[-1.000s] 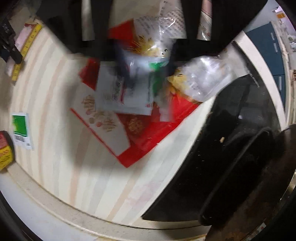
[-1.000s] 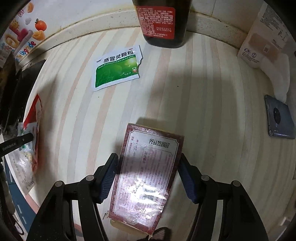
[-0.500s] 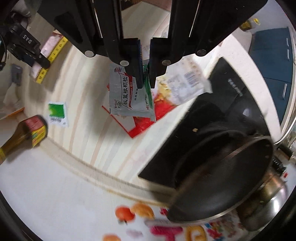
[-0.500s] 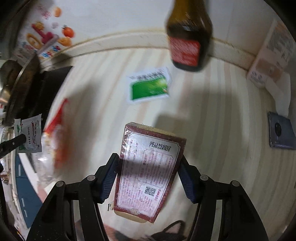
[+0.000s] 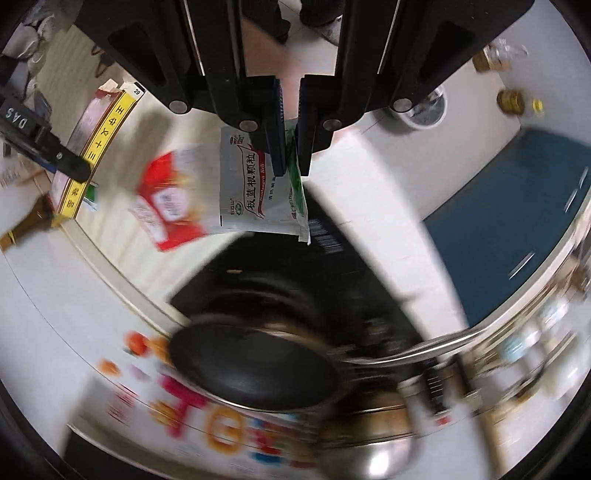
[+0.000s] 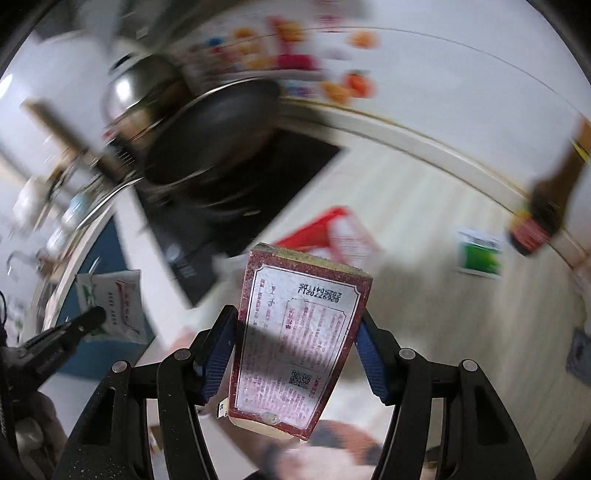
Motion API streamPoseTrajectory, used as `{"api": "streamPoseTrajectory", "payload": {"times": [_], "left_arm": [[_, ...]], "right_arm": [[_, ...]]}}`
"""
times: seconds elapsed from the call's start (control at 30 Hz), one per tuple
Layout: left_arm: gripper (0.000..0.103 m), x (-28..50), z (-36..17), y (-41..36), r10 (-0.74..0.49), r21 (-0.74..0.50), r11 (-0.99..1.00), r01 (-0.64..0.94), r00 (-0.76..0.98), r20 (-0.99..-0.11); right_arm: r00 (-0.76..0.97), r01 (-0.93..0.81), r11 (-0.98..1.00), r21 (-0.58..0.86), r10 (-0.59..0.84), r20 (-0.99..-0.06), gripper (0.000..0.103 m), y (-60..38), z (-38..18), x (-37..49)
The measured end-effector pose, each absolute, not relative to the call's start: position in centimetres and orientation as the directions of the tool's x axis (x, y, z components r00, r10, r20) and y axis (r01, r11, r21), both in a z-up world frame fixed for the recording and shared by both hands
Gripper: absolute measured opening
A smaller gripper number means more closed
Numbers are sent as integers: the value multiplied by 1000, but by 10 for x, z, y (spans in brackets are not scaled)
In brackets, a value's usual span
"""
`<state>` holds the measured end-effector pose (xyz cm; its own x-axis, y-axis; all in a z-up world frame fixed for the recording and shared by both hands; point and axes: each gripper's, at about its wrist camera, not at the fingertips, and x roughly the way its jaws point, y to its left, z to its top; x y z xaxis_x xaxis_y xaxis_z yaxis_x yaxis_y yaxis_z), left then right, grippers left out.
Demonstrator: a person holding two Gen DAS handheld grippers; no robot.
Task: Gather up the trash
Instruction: 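Carry the packet and pink box over the trash bin, then open both tools to drop the packet and pink box into the bin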
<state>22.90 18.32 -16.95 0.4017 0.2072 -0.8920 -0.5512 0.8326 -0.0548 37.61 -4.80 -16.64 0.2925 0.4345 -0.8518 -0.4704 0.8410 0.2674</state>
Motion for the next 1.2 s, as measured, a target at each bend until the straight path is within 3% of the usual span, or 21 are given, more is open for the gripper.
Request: {"api": "streamPoseTrajectory", "payload": {"times": [0.2, 0.43, 0.67, 1.03, 1.2], "left_arm": [[3, 119, -181, 258, 284, -47, 703, -709, 341, -896], [3, 4, -261, 341, 243, -58, 539, -840, 221, -944], [3, -74, -387, 407, 142, -65, 411, -909, 134, -981], [5, -144, -638, 483, -36, -90, 274, -957, 83, -996], [8, -156, -714, 502, -89, -99, 244, -965, 80, -993]], "right_arm": [[185, -631, 727, 270, 480, -858, 64, 69, -169, 296], [57, -764, 597, 246, 442, -895, 64, 199, -234, 199], [-53, -824, 516, 234, 341, -938, 64, 305, -364, 126], [-255, -821, 487, 298, 154, -955, 64, 402, -647, 64], [-316, -837, 445, 319, 84, -945, 64, 442, -761, 44]]}}
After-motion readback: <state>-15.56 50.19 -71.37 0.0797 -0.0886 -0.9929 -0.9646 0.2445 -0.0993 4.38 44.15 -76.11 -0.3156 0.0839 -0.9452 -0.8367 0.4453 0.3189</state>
